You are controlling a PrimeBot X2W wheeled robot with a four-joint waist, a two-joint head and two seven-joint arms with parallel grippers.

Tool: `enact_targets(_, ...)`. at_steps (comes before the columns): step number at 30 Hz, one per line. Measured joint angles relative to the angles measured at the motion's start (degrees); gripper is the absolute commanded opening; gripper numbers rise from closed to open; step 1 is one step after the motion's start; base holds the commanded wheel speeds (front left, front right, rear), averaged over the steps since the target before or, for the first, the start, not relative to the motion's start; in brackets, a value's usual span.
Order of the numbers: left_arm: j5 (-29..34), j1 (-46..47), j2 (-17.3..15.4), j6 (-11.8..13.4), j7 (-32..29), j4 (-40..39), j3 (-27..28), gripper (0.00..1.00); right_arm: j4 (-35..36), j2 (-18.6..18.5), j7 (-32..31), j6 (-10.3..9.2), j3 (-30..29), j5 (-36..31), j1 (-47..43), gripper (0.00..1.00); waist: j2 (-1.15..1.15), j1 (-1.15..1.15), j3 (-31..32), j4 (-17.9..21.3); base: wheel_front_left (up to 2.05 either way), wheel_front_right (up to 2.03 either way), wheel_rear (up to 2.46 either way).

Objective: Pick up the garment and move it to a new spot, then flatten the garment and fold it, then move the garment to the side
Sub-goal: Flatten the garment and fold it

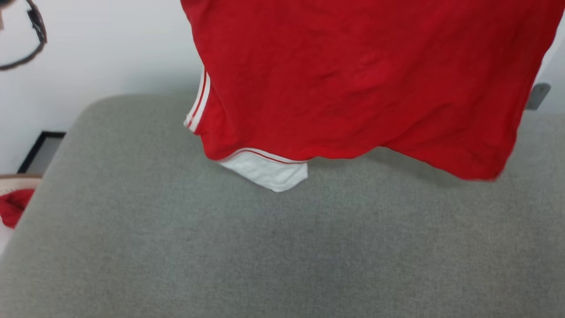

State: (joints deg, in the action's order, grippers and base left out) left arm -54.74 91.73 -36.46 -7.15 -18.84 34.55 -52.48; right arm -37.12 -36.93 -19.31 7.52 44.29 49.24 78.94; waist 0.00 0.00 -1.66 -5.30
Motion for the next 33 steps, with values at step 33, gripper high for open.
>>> enact_targets(33, 10.90, 21.29, 10.15, 0.01, 33.73, 14.01, 6.43, 0.00, -19.14, 14.62, 33.98, 0.00, -21.18, -44.18, 15.78, 0.00, 0.00, 0.00, -41.91, 2.00, 0.00, 0.00, 0.00)
